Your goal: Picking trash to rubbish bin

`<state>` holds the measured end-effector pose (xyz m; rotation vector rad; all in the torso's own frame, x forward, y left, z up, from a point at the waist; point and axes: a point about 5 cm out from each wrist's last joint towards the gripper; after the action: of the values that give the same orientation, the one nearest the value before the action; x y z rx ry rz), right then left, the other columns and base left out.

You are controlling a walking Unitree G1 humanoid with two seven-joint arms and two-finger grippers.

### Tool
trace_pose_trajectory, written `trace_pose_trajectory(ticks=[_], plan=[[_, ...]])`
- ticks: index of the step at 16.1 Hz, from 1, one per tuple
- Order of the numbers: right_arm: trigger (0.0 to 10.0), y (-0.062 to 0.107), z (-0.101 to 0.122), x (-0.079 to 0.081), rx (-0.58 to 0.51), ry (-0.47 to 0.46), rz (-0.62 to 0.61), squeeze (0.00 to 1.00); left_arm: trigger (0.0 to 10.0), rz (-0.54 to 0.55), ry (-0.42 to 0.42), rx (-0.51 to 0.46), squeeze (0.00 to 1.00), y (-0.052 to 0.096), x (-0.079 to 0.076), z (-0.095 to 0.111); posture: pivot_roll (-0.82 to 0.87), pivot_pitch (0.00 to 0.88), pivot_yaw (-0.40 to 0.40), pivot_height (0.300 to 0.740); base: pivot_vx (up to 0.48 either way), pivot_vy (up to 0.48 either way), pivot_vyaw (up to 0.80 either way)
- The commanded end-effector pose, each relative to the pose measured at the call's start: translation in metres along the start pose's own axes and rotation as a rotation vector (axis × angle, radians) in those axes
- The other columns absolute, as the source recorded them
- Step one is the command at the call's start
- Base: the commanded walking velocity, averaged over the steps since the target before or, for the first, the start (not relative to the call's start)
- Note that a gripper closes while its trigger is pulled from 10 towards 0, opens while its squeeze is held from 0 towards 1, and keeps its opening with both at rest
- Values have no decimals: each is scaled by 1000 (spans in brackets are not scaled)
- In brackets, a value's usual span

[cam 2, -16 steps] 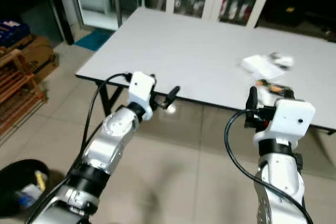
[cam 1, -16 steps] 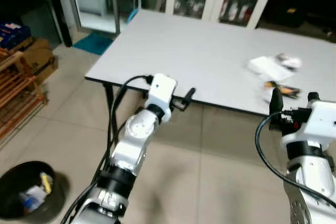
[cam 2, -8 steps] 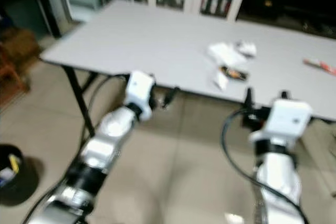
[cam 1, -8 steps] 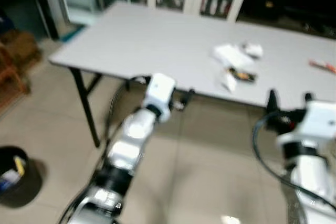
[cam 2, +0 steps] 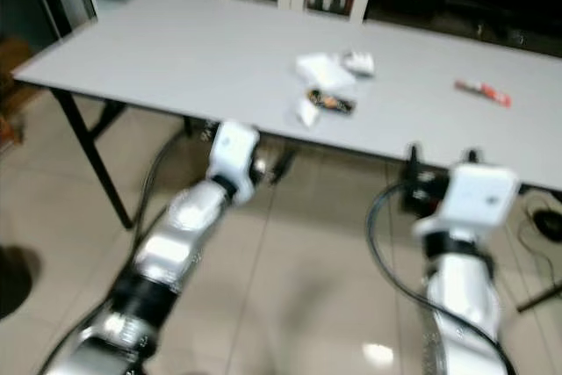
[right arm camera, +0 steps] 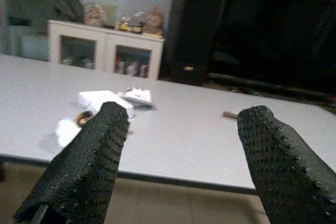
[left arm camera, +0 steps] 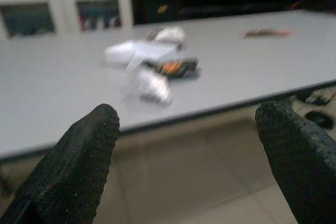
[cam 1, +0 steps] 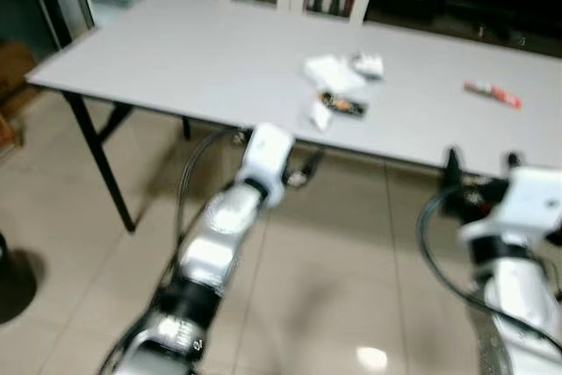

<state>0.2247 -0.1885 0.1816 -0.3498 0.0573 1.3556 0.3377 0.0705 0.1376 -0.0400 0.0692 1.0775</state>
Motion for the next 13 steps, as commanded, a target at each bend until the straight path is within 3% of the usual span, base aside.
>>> trace_pose_trajectory(ticks=[1,13], plan=[[10000,0,-1,-5,6,19,-15,0,10000,-18,-4,-17,0,-4,-8,6,141,49,-81,740,0,-439,0],[10000,-1,0,-1,2,21,5,0,10000,-6,-4,-6,0,-3,-6,4,141,52,-82,740,0,-438,0]])
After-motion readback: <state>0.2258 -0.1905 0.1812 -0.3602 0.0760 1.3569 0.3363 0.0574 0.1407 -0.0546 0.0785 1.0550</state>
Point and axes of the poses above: a point about 5 cm out from each wrist's last joint towards the gripper, its own y axis pointing back from the gripper into the wrist, its own z axis along the axis of the wrist's last joint, x = y × z, and after that the axes turned 12 degrees about y, right-handed
